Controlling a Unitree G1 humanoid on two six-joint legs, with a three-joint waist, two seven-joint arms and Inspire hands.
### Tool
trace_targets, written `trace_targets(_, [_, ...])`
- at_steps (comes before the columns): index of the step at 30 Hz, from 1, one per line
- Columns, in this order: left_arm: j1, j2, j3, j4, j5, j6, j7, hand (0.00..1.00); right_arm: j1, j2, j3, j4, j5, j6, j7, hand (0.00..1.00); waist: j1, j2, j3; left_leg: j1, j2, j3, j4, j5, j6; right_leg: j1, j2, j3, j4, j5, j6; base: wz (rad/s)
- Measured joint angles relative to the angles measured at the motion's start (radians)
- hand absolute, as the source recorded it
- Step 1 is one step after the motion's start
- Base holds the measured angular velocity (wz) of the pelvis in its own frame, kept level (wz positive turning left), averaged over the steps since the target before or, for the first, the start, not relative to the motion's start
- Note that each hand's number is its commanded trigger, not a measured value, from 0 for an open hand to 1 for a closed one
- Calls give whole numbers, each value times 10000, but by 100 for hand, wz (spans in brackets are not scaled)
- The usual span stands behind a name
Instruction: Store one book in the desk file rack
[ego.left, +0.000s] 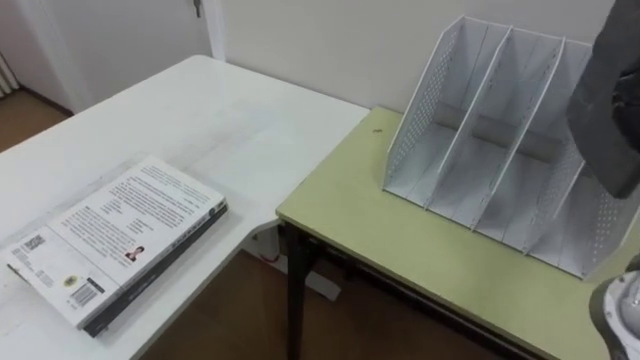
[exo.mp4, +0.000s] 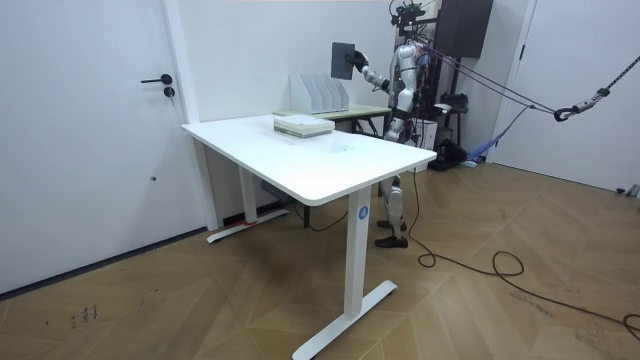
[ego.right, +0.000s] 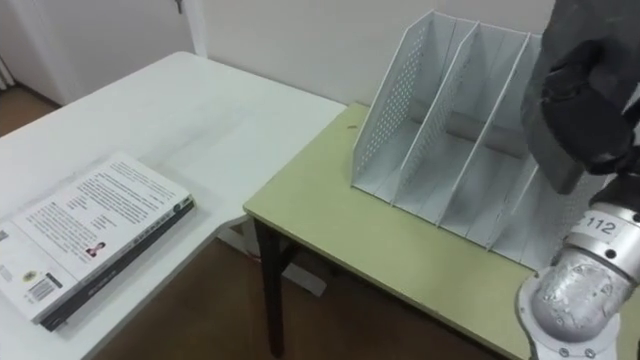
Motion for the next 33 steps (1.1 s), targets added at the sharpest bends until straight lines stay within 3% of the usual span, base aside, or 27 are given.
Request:
trace_targets(13, [-152, -45, 78, 92, 267, 13, 231, 0, -290, -16, -291, 99, -256, -32, -464, 100, -61, -51, 33, -14, -6, -5, 1, 0, 0, 24, -4, -9, -170, 8, 10, 0])
trace_targets(33, [-263, -64, 203, 172, 397, 175, 361, 0, -290, -12, -292, 494, -236, 76, 225, 100, 11, -194, 120, 47, -8, -3, 0, 1, 0, 111, -6, -34, -183, 8, 10, 0])
